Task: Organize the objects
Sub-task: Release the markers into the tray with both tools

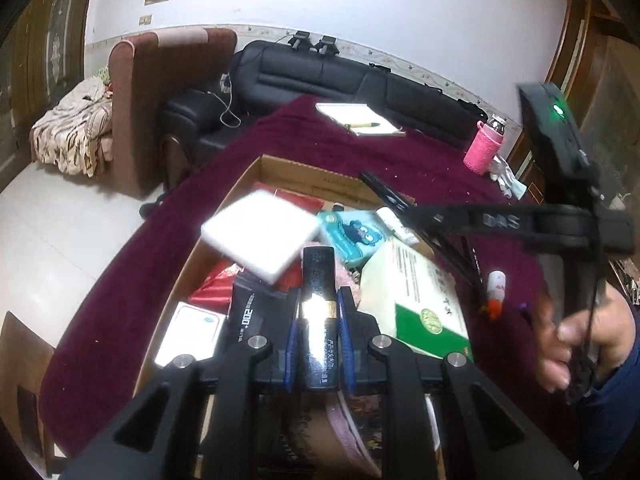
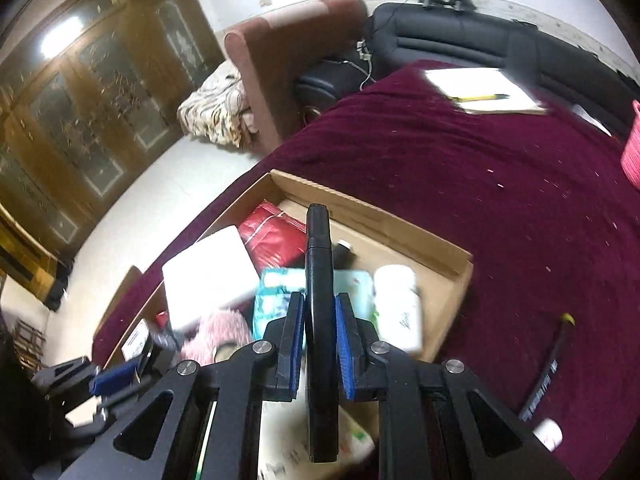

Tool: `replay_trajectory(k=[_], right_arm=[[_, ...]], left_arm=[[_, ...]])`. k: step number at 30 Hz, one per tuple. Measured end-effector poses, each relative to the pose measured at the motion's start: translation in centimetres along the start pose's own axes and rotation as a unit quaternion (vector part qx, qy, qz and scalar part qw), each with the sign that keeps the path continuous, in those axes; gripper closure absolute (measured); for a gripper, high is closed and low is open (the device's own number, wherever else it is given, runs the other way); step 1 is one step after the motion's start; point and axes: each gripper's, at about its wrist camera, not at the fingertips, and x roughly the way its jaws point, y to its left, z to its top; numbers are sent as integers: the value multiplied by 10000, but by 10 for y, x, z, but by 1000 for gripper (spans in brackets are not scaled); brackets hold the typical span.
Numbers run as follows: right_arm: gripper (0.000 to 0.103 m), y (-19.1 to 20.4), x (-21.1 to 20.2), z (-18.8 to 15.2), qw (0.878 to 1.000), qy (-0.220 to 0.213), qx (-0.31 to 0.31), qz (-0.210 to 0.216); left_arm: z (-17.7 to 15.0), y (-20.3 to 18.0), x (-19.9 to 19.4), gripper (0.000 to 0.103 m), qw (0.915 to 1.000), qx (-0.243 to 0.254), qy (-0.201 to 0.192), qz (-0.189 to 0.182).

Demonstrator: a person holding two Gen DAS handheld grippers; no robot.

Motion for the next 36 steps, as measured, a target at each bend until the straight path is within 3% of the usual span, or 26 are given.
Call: replay_trajectory(k=[9, 10, 12, 14, 17, 25, 36], right_arm=[[83, 10, 16, 1, 9998, 19, -58, 163], [80, 9, 14, 2, 9997, 17, -19, 243], [60, 6, 7, 1, 9990, -65, 41, 449], [52, 6, -2, 0, 9984, -210, 77, 527], [51, 5, -16, -1, 9968, -349, 146, 710], [50, -18, -61, -25, 9942, -681, 412, 717], [50, -97, -111, -91, 9908, -802, 1054, 290]], left_arm=[[-2, 2, 9, 86, 10000, -36, 72, -6], [-2, 2, 9, 86, 10000, -37, 80, 6], [-2, 2, 9, 86, 10000, -30, 84, 33], [-3, 0, 8, 76, 9999, -18, 107, 20], [-2, -2, 5, 61, 9999, -14, 115, -36], [-2, -8, -4, 59, 9999, -11, 90, -108], [-1, -37, -8, 58, 9994, 277, 81, -177]])
